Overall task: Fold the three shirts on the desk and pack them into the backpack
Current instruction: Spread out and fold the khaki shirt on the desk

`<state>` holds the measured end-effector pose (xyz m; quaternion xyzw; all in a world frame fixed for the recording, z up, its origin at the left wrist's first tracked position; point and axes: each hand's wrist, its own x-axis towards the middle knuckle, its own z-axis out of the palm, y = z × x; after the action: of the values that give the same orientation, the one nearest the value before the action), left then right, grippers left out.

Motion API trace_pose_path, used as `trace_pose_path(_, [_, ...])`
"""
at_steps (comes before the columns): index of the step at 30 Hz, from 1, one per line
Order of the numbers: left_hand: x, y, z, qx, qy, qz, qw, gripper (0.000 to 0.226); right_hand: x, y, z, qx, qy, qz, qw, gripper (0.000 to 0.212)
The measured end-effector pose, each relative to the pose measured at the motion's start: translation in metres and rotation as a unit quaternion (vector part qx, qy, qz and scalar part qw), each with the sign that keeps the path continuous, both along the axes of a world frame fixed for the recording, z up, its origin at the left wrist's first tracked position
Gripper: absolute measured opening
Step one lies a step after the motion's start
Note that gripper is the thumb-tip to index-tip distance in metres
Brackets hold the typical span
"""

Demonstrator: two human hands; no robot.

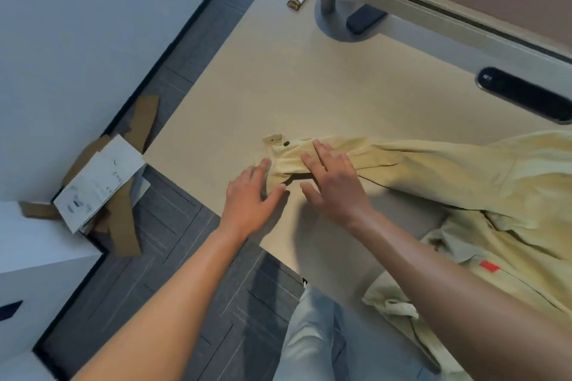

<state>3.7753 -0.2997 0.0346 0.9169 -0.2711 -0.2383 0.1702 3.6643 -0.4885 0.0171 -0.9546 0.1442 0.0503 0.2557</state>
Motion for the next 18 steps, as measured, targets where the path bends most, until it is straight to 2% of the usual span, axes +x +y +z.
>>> trace_pose_path(5, [0.003,0.002,-0.007,-0.022,0.045,-0.013,0.999,0.073,0.001,0.003,-0.01,0.005,0.005,0.004,1.0,0.062])
trace_pose_path(8, [0.0,0.003,-0.016,-0.014,0.007,0.006,1.0,0.071,-0.002,0.002,-0.019,-0.009,-0.009,0.005,1.0,0.061])
trace_pose_path(10, [-0.002,0.011,-0.021,0.002,-0.021,0.044,0.999,0.067,-0.005,0.004,-0.023,-0.023,0.015,0.01,1.0,0.062])
trace_pose_path(12, [-0.008,0.017,-0.022,0.002,-0.01,0.073,0.997,0.063,-0.007,0.007,-0.028,-0.036,0.046,0.014,0.998,0.063])
trace_pose_path(16, [-0.028,0.022,-0.018,-0.032,0.0,0.057,0.998,0.066,-0.01,0.013,-0.037,-0.031,0.08,0.019,0.996,0.067])
trace_pose_path(18, [-0.034,0.023,-0.019,-0.089,0.044,0.091,0.991,0.066,-0.012,0.013,-0.042,-0.04,0.079,0.022,0.996,0.068])
